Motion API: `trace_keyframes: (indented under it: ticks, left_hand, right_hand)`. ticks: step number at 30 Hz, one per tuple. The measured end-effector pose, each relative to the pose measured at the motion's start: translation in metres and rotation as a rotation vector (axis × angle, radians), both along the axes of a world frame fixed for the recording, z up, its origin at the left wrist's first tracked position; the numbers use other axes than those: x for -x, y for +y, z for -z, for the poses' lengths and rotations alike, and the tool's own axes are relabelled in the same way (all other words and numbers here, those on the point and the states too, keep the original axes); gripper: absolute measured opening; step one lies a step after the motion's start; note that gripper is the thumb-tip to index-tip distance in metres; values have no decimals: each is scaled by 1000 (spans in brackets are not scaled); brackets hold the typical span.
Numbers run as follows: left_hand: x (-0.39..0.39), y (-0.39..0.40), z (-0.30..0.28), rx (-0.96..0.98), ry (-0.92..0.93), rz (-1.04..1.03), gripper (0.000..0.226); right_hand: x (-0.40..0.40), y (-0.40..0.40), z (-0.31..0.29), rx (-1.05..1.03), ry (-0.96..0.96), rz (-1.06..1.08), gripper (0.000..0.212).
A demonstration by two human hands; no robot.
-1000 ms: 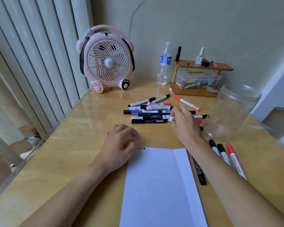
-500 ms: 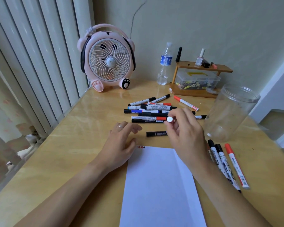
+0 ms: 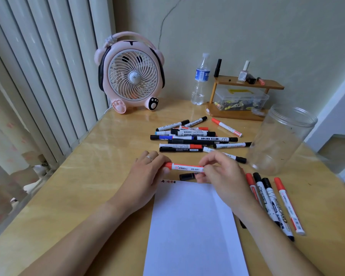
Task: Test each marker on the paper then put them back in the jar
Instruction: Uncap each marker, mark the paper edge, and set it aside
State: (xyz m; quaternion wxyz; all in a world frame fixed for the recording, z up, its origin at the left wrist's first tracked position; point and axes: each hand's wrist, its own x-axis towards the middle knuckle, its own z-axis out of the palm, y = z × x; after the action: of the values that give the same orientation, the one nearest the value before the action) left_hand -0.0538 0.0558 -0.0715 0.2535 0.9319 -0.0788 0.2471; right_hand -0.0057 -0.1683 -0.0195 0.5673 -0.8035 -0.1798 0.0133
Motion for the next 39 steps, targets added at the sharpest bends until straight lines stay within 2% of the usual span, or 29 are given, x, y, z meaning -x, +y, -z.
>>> trace_keyframes:
  ticks: [3, 4, 6, 16, 23, 27, 31, 35, 39]
  left_hand:
    - [6, 0, -7, -107, -25, 59, 41]
    - [10, -3, -9, -133, -12, 91, 43]
    - [16, -11, -11, -179, 21, 132, 44]
    - [18, -14, -17, -350, -54, 117, 12]
    - [21, -12, -21, -414, -51, 115, 10]
    - [23, -13, -22, -420, -64, 111, 14]
    - [25, -17, -25, -399, -108, 96, 41]
    - [26, -20, -28, -415, -147, 78, 29]
    - [29, -24, -33, -402, -152, 87, 50]
  right_hand:
    - [5, -3, -1, 561, -454, -151, 5]
    - [9, 0, -1, 658, -531, -196, 3]
    - [20, 10, -2, 733, -558, -260, 12]
    - [31, 19, -7, 946, -504, -314, 34]
    - [39, 21, -12, 1003, -443, -335, 40]
    - [40, 22, -12, 1005, -428, -315, 43]
    - [41, 23, -12, 1002, -446, -273, 46]
    - [45, 24, -13, 985, -416, -194, 49]
    - [48, 27, -14, 971, -347, -127, 54]
